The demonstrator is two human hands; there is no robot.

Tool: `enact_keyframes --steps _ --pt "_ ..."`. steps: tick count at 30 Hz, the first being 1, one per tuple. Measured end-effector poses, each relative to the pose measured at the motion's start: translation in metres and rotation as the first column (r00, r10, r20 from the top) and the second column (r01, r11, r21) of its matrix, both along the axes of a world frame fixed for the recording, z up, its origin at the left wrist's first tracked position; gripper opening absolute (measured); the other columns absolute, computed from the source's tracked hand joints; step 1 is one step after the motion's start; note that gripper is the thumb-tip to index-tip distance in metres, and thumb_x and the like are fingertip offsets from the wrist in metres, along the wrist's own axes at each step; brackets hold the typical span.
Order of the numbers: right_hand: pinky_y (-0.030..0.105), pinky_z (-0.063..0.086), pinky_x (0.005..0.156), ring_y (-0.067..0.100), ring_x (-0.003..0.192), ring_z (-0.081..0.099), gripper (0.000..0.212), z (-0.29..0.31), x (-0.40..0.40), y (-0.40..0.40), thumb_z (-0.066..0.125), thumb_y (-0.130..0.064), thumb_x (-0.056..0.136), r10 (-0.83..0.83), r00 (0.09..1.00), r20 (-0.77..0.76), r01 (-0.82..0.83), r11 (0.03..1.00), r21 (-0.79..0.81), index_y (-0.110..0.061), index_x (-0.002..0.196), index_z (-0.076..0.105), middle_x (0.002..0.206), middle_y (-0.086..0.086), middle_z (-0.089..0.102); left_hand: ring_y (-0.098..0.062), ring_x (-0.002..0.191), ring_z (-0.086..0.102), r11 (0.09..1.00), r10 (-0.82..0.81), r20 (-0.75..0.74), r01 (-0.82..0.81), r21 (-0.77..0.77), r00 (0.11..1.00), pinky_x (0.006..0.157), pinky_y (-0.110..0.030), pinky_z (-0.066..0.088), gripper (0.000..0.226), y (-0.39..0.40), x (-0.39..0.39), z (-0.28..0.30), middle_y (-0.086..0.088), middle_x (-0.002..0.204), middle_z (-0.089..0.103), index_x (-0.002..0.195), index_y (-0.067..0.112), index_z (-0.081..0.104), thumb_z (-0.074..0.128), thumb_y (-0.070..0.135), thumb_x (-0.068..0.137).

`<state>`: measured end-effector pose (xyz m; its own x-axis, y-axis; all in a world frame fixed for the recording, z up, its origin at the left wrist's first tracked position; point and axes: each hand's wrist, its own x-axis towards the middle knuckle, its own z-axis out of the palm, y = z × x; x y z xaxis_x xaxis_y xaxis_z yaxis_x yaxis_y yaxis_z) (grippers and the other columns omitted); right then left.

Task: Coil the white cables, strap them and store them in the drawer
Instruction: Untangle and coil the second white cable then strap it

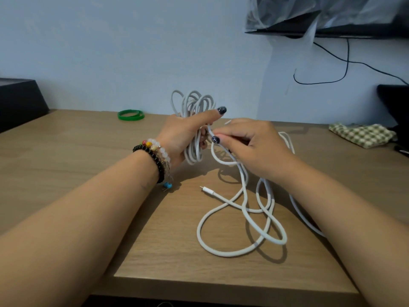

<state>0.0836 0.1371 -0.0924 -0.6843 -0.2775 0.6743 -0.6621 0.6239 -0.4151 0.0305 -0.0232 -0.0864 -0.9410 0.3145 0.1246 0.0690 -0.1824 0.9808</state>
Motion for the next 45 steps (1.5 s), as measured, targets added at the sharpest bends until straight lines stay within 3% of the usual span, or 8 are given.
enact_keyframes --steps 6,12,17,23,26,30,36,45 --pt "0.015 0.047 0.072 0.000 0.078 0.061 0.021 0.001 0.003 -0.003 0.061 -0.017 0.093 -0.013 0.998 0.060 0.010 0.998 0.056 -0.018 0.109 0.073 0.083 -0.015 0.065 -0.019 0.057 0.056 0.987 0.157 -0.037 -0.159 -0.030 0.987 0.058 -0.029 0.050 0.012 0.003 -0.002 0.001 -0.005 0.063 0.060 0.072 0.010 0.066 0.075 0.016 0.078" --pt "0.010 0.044 0.065 0.002 0.073 0.058 0.034 0.001 0.008 -0.006 0.070 -0.023 0.085 -0.126 0.979 0.160 0.127 0.992 0.004 -0.028 0.119 0.065 0.081 -0.012 0.064 -0.012 0.062 0.064 0.996 0.039 0.010 -0.039 0.074 0.999 0.063 -0.025 0.054 0.025 0.004 0.001 0.006 -0.001 0.070 0.070 0.081 0.007 0.071 0.058 0.023 0.095" --pt "0.026 0.037 0.092 0.009 0.110 0.046 0.065 0.005 0.002 0.002 0.074 -0.040 0.077 -0.308 0.940 0.147 0.284 0.945 0.163 -0.029 0.136 0.048 0.113 -0.009 0.053 -0.006 0.049 0.058 0.888 -0.023 0.144 -0.046 0.458 0.989 0.070 -0.025 0.059 0.038 0.000 0.001 0.017 0.002 0.053 0.060 0.064 0.009 0.062 0.053 0.020 0.099" --pt "0.043 0.030 0.112 0.025 0.135 0.032 0.091 -0.004 -0.011 0.024 0.075 -0.044 0.071 -0.465 0.816 0.344 0.356 0.872 0.336 -0.042 0.147 0.026 0.140 0.006 0.036 -0.004 0.035 0.037 0.788 -0.187 0.140 0.064 0.612 0.972 0.047 -0.015 0.043 0.030 -0.015 -0.001 0.025 0.009 0.042 0.039 0.068 0.018 0.043 0.054 0.022 0.095" --pt "0.037 0.045 0.099 0.020 0.115 0.053 0.077 -0.008 -0.017 0.032 0.073 -0.033 0.079 -0.424 0.831 0.361 0.341 0.900 0.271 -0.035 0.146 0.035 0.124 0.000 0.054 -0.005 0.035 0.033 0.888 -0.146 0.088 0.091 0.451 0.985 0.041 -0.018 0.039 0.027 -0.016 0.003 0.023 0.008 0.042 0.037 0.067 0.017 0.046 0.056 0.014 0.092" --pt "0.029 0.046 0.080 0.017 0.093 0.061 0.044 -0.010 -0.020 0.040 0.073 -0.025 0.080 -0.489 0.820 0.299 0.482 0.870 0.103 -0.029 0.122 0.060 0.101 -0.002 0.066 -0.015 0.037 0.041 0.990 0.103 -0.159 -0.116 -0.079 0.982 0.046 -0.026 0.043 0.024 -0.010 0.012 0.016 0.000 0.043 0.045 0.067 0.010 0.054 0.071 0.007 0.084" --pt "0.023 0.039 0.059 0.007 0.057 0.050 0.021 -0.012 -0.018 0.043 0.081 -0.020 0.073 -0.481 0.827 0.292 0.544 0.817 -0.194 -0.028 0.087 0.068 0.065 -0.008 0.058 -0.001 0.043 0.052 0.753 0.007 -0.452 -0.302 -0.585 0.892 0.043 -0.016 0.043 0.020 -0.008 0.021 0.013 0.003 0.060 0.059 0.071 0.014 0.061 0.080 0.020 0.076" --pt "0.025 0.048 0.076 0.015 0.085 0.060 0.040 0.004 -0.009 0.045 0.089 -0.028 0.060 -0.592 0.801 0.093 0.595 0.768 -0.238 -0.024 0.095 0.068 0.094 -0.003 0.062 -0.011 0.060 0.056 0.420 -0.075 -0.555 -0.478 -0.771 0.829 0.047 -0.020 0.038 0.024 -0.006 0.020 0.015 -0.001 0.069 0.058 0.065 0.019 0.056 0.070 0.026 0.083"
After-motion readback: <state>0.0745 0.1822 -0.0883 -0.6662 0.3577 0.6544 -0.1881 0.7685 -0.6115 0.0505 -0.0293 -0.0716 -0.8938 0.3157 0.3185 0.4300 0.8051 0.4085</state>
